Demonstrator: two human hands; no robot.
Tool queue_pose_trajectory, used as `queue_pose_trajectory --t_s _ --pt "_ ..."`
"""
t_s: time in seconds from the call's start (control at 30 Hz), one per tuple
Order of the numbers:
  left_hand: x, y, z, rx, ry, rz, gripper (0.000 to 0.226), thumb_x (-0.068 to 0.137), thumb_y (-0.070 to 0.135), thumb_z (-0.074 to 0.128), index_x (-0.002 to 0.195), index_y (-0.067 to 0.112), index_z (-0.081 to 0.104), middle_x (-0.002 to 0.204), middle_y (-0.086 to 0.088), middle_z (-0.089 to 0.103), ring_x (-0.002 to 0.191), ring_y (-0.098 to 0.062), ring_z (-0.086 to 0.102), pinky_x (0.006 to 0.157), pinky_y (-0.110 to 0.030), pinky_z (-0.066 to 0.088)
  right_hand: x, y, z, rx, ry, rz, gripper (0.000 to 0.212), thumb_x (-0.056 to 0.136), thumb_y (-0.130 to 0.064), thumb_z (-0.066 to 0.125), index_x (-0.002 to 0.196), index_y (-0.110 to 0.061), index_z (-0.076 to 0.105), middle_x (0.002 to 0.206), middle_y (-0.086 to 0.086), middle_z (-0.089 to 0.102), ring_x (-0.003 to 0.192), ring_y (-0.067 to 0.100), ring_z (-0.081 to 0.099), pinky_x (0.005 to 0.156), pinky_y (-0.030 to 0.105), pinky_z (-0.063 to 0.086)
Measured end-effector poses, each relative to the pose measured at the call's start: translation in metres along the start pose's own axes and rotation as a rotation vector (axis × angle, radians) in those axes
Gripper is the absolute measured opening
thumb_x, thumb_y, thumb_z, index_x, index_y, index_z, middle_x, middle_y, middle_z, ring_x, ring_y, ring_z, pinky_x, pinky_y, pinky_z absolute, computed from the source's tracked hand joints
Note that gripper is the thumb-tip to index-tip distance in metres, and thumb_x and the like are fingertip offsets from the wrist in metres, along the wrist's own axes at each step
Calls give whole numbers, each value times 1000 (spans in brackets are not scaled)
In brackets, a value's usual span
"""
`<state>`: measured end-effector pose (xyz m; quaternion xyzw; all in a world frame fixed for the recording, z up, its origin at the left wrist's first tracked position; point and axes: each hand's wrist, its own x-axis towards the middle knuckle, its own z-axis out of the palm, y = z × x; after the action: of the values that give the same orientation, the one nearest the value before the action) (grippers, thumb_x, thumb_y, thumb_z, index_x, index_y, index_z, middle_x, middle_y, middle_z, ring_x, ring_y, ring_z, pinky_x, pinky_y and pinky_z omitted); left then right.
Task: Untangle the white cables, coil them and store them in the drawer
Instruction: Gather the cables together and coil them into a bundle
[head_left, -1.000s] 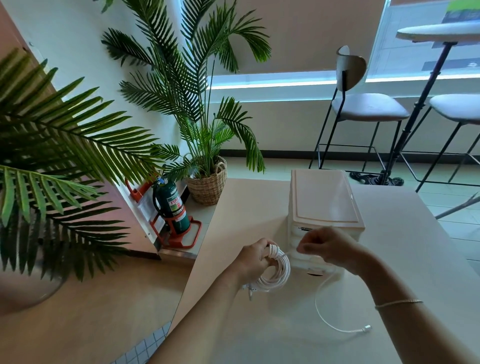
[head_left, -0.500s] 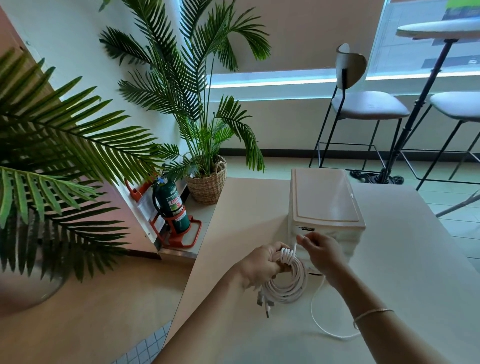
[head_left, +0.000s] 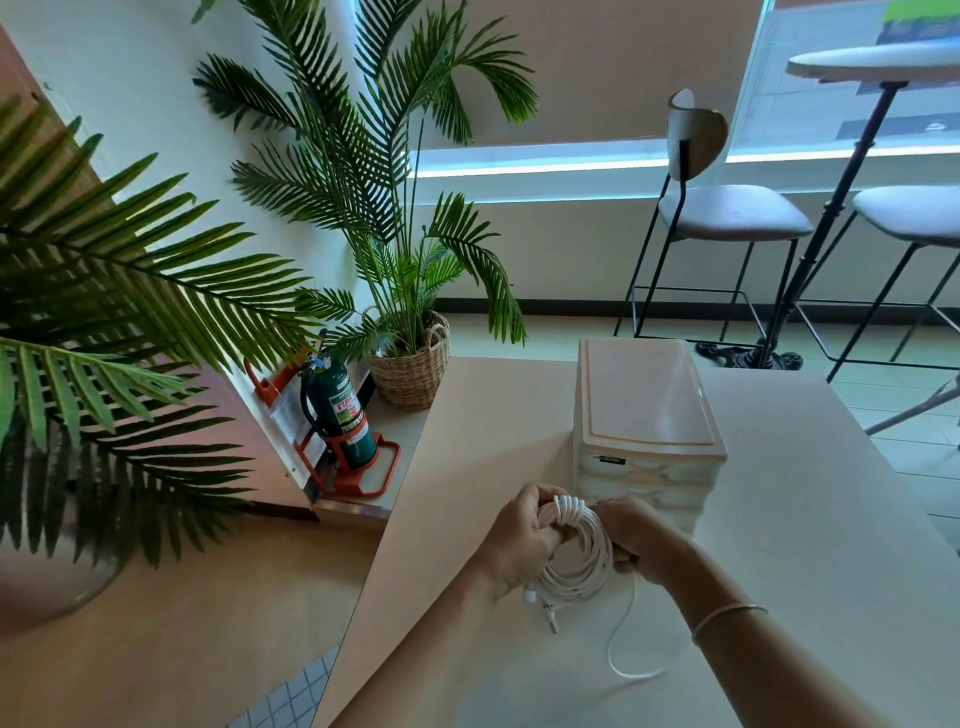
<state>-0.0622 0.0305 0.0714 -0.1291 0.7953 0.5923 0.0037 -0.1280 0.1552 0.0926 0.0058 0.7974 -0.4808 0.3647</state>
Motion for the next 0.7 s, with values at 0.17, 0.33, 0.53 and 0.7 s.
queue_pose_trajectory --t_s 0.17,0.33,0.53,0.7 --pt "-5 6 -1 -41 -71 17 32 86 1 61 110 22 60 77 10 54 50 8 50 54 -6 37 -3 -8 -4 -83 -43 37 41 82 -2 49 45 -15 39 34 -4 28 32 8 18 45 18 14" --pt "-5 7 1 -71 -30 6 44 81 -3 58 89 40 64 97 3 55 60 2 51 57 -11 40 -1 -7 -3 -103 -80 39 41 83 -3 44 45 -16 36 32 -4 26 31 9 17 44 19 13" --pt "-6 5 -2 -66 -35 -25 30 78 1 60 86 30 66 55 19 59 47 5 48 54 -12 39 4 -3 1 -32 -86 57 38 82 0 39 47 -14 36 32 -3 26 30 9 18 42 17 14" --pt "-4 3 -7 101 140 -26 22 80 7 59 92 23 68 69 13 63 63 -4 55 61 -14 41 12 5 6 -168 115 -69 14 83 -14 58 70 -9 61 60 0 49 51 11 42 45 16 32"
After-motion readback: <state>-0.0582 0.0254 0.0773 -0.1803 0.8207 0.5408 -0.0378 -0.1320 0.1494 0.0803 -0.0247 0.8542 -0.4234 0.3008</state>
